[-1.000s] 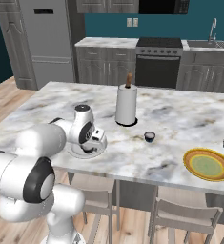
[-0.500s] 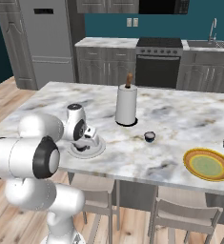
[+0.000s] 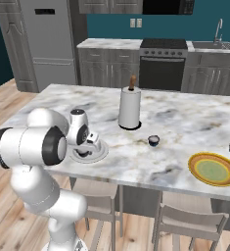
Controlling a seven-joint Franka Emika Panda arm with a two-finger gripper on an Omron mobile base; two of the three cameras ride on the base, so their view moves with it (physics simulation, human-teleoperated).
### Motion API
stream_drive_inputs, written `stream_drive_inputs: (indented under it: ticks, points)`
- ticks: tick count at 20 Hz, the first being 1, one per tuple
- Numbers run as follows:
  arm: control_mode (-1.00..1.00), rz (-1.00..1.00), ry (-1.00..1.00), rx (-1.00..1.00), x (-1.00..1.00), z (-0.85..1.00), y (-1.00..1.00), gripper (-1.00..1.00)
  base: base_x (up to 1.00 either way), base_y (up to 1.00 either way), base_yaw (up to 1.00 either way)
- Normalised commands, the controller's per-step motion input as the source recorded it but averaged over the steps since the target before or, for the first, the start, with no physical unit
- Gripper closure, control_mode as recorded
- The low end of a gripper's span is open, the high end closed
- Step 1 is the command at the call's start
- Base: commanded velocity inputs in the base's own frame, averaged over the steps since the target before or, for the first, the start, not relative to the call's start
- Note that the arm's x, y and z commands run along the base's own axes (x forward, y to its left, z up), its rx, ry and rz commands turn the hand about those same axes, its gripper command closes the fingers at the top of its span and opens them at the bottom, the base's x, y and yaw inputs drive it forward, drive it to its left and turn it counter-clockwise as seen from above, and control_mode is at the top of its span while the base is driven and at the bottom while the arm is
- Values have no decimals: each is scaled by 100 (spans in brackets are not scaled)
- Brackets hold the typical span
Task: Place two yogurt containers on each plate.
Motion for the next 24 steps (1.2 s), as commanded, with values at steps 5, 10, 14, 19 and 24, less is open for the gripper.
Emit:
stream_drive_inputs:
  ticks: [5, 10, 14, 19, 24]
  points:
    - [-100, 0, 0, 0, 26, -23, 0, 100, 0, 0, 0]
    - [-100, 0, 0, 0, 15, -23, 0, -100, 0, 0, 0]
    - [-100, 0, 0, 0, 11, -2, 0, -100, 0, 0, 0]
    - [-100, 0, 0, 0, 0, 0, 0, -100, 0, 0, 0]
    - [-100, -1, 0, 0, -2, 8, 0, -100, 0, 0, 0]
